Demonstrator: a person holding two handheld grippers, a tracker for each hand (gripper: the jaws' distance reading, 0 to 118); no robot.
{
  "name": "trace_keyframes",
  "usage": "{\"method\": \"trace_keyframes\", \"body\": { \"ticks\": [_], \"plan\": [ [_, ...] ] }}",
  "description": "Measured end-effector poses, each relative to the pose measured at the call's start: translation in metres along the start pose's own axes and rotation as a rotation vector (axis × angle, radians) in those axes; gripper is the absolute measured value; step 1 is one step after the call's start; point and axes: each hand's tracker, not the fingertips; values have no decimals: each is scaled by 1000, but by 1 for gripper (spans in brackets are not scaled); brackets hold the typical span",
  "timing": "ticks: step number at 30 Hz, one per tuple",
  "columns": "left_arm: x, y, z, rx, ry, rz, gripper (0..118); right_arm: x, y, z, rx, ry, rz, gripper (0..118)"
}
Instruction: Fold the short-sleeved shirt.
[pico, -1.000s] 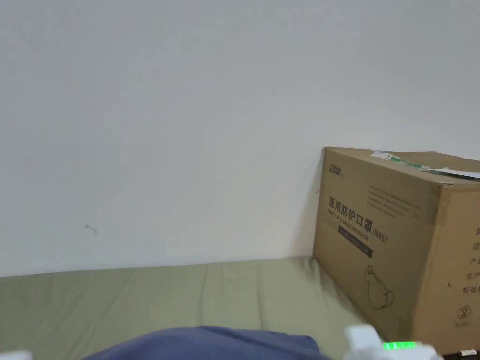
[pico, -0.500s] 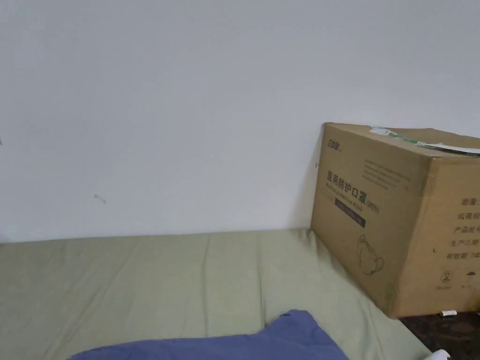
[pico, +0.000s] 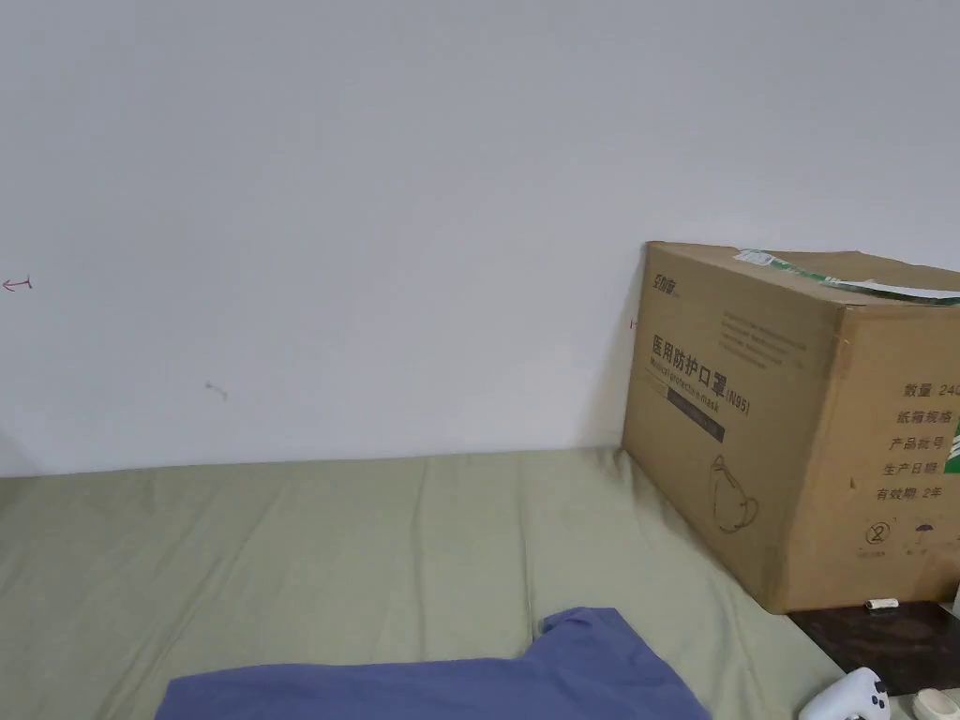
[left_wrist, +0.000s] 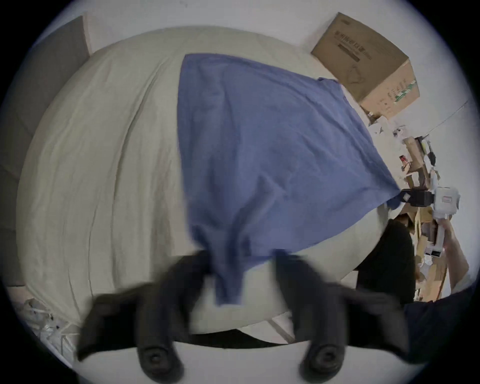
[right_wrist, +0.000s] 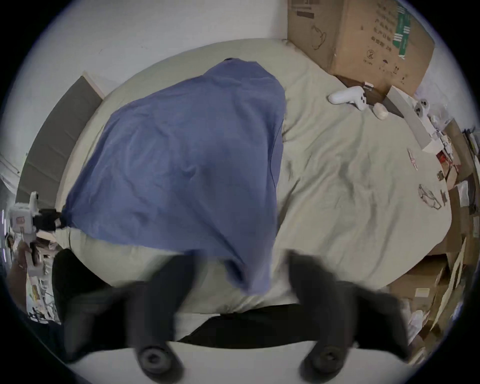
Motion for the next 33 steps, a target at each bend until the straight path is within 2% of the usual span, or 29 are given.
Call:
{"method": "trace_keyframes", "body": {
  "ticks": [1, 2, 3, 5, 6, 9, 10, 11, 12, 13, 14, 15, 18, 23, 24, 25, 26, 27, 28, 29, 33],
  "plan": [
    [5, -1, 4, -1, -6, 4, 118, -1, 0, 4, 32, 27, -15, 116],
    [10, -2, 8, 14, -19, 5, 113, 2, -1, 15, 130, 11, -43, 114],
    [17, -2, 20, 77, -39, 4, 112, -4, 1, 21, 130, 58, -47, 114],
    [28, 3, 29, 107, -34, 8, 113, -10, 8, 32, 185, 70, -52, 114],
    [6, 18, 21, 138, -39, 11, 113, -14, 16, 36, 222, 91, -53, 114],
    [7, 43, 26, 244, -31, 33, 110, -27, 39, 42, 289, 81, -34, 111],
    [25, 51, 34, 279, -37, 32, 101, -33, 46, 43, 340, 66, -13, 103],
    [28, 60, 37, 315, -52, 27, 70, -56, 61, 51, 356, 145, 137, 76],
    [30, 70, 37, 343, -51, 27, 34, -63, 69, 52, 393, 146, 160, 53],
    [32, 79, 36, 359, -44, 32, 34, -68, 76, 51, 417, 147, 168, 40],
    [32, 88, 31, 358, -25, 34, 22, -70, 84, 45, 423, 159, 159, 40],
    [32, 97, 27, 362, -10, 37, 0, -66, 89, 35, 417, 163, 150, 3],
    [12, 144, 5, 334, -26, 57, 0, -64, 115, 19, 422, 190, 129, 0],
    [-39, 250, -59, 245, 40, 100, 1, -57, 138, -14, 393, 176, 138, 0],
    [-49, 271, -75, 239, 61, 87, 6, -53, 142, -21, 375, 174, 132, 0],
    [-58, 286, -86, 234, 76, 73, 24, -49, 145, -27, 361, 173, 125, 0],
    [-60, 297, -94, 228, 119, 73, 73, -43, 148, -34, 345, 171, 115, 0],
    [-66, 307, -105, 228, 148, 79, 110, -54, 146, -31, 342, 152, 116, 0],
    [-74, 319, -121, 214, 163, 92, 118, -51, 147, -35, 332, 150, 96, 0],
    [-77, 321, -131, 286, 130, 101, 112, -47, 148, -40, 321, 150, 76, 0],
    [-112, 341, -189, 184, 174, 160, 112, -29, 159, -55, 288, 141, 20, 0]
  ]
}}
